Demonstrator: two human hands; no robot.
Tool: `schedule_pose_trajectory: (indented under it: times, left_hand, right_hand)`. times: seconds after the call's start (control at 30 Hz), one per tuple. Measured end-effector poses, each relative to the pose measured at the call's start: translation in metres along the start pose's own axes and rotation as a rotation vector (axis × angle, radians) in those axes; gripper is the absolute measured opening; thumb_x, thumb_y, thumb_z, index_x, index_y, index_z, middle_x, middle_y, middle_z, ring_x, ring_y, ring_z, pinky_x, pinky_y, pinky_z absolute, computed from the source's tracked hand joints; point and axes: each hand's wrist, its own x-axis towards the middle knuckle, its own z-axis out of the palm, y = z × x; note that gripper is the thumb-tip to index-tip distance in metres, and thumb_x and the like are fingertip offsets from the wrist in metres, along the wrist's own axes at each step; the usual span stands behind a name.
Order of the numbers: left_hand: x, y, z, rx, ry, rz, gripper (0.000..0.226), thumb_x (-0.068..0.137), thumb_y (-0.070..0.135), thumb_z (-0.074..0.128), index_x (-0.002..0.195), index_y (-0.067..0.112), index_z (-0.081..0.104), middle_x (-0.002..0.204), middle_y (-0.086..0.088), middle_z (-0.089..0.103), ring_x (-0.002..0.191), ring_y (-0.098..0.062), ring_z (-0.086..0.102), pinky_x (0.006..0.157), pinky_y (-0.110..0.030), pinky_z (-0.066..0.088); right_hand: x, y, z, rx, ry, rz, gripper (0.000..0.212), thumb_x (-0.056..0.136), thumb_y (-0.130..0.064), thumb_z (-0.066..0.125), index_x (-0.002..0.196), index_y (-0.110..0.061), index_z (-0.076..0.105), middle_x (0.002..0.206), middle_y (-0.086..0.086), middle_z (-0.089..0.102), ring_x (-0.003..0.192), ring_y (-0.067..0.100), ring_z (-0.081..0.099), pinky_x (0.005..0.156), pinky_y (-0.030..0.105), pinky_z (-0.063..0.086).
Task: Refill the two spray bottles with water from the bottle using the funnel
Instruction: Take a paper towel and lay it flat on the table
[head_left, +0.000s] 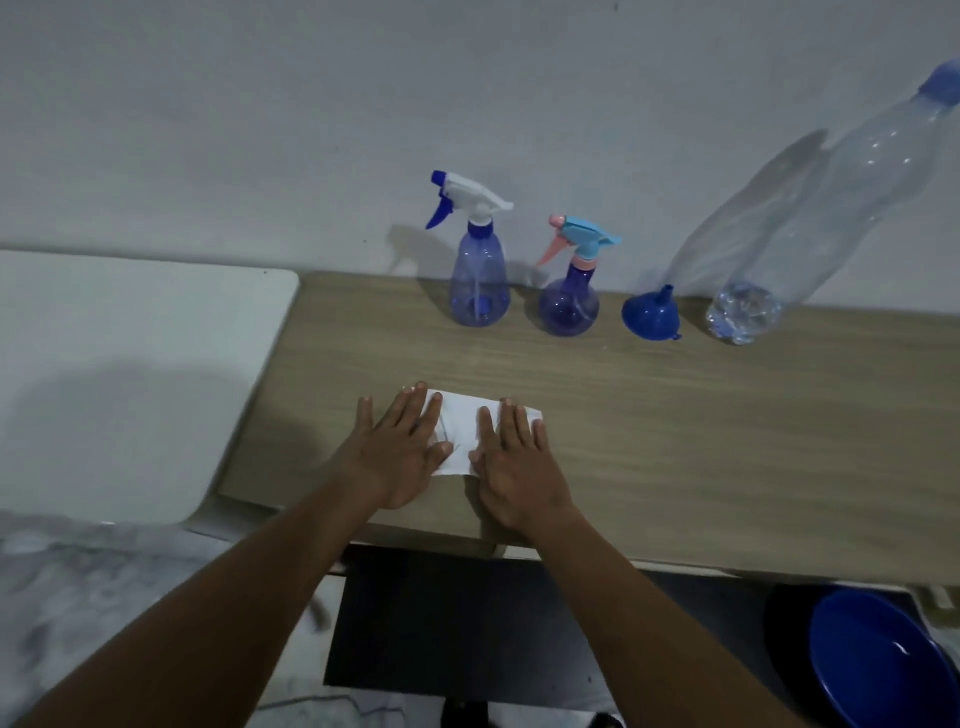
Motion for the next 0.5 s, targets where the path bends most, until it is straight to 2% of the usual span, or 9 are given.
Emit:
schedule_pose_trajectory:
  times: [0.1, 0.23, 0.3, 0.37, 0.43, 0.5]
  left_hand:
    - [-0.018, -0.015, 0.008, -0.024, -0.018, -0.046, 0.069, 0.099, 0.057, 0.008, 0.154, 0.021, -0.016, 0.162, -0.002, -0.020, 0.150, -0.019, -0.016, 0.118, -0.059, -0.003]
    - [-0.041, -0.009, 0.014, -0.031, -0.033, -0.072, 0.068, 0.099, 0.055, 0.008, 0.154, 0.022, -0.015, 0.162, -0.003, -0.019, 0.150, -0.021, -0.014, 0.117, -0.058, -0.004]
    - [-0.048, 0.004, 0.015, -0.011, -0.040, -0.070, 0.069, 0.097, 0.056, 0.004, 0.153, 0.021, -0.016, 0.162, -0.004, -0.019, 0.150, -0.022, -0.013, 0.118, -0.058, -0.003]
    - [-0.051, 0.022, 0.015, 0.008, -0.034, -0.065, 0.076, 0.089, 0.061, -0.008, 0.153, 0.021, -0.016, 0.162, -0.005, -0.018, 0.151, -0.022, -0.012, 0.118, -0.059, -0.001]
    - [-0.051, 0.046, 0.015, 0.014, -0.026, -0.052, 0.088, 0.076, 0.063, -0.020, 0.153, 0.021, -0.016, 0.163, -0.005, -0.017, 0.151, -0.022, -0.011, 0.117, -0.059, 0.000]
    - [-0.046, 0.077, 0.015, 0.032, -0.025, -0.047, 0.091, 0.072, 0.062, -0.023, 0.153, 0.021, -0.016, 0.163, -0.005, -0.017, 0.151, -0.023, -0.009, 0.117, -0.059, 0.001]
  right_hand:
    - [-0.001, -0.020, 0.008, 0.002, -0.023, -0.058, 0.061, 0.109, -0.037, 0.018, 0.159, -0.007, 0.001, 0.166, 0.022, -0.005, 0.155, 0.034, -0.005, 0.123, 0.049, -0.005]
    - [-0.019, -0.023, 0.014, 0.014, -0.022, -0.099, 0.063, 0.109, -0.035, 0.024, 0.159, -0.006, 0.000, 0.166, 0.021, -0.004, 0.155, 0.033, -0.005, 0.123, 0.046, -0.006]
    - [-0.035, -0.014, 0.016, 0.009, -0.013, -0.106, 0.065, 0.105, -0.040, 0.011, 0.159, -0.007, -0.002, 0.167, 0.018, -0.005, 0.155, 0.031, -0.006, 0.121, 0.042, -0.011]
    - [-0.050, 0.001, 0.016, 0.023, -0.001, -0.107, 0.077, 0.092, -0.045, -0.007, 0.159, -0.008, -0.001, 0.167, 0.017, -0.004, 0.155, 0.030, -0.005, 0.116, 0.039, -0.015]
    - [-0.066, 0.024, 0.017, 0.035, -0.003, -0.106, 0.085, 0.085, -0.047, -0.012, 0.159, -0.007, 0.001, 0.166, 0.018, -0.003, 0.155, 0.030, -0.004, 0.116, 0.039, -0.016]
    - [-0.080, 0.053, 0.014, 0.052, 0.005, -0.093, 0.085, 0.086, -0.048, -0.011, 0.159, -0.006, 0.003, 0.166, 0.019, -0.001, 0.155, 0.032, -0.001, 0.117, 0.040, -0.013]
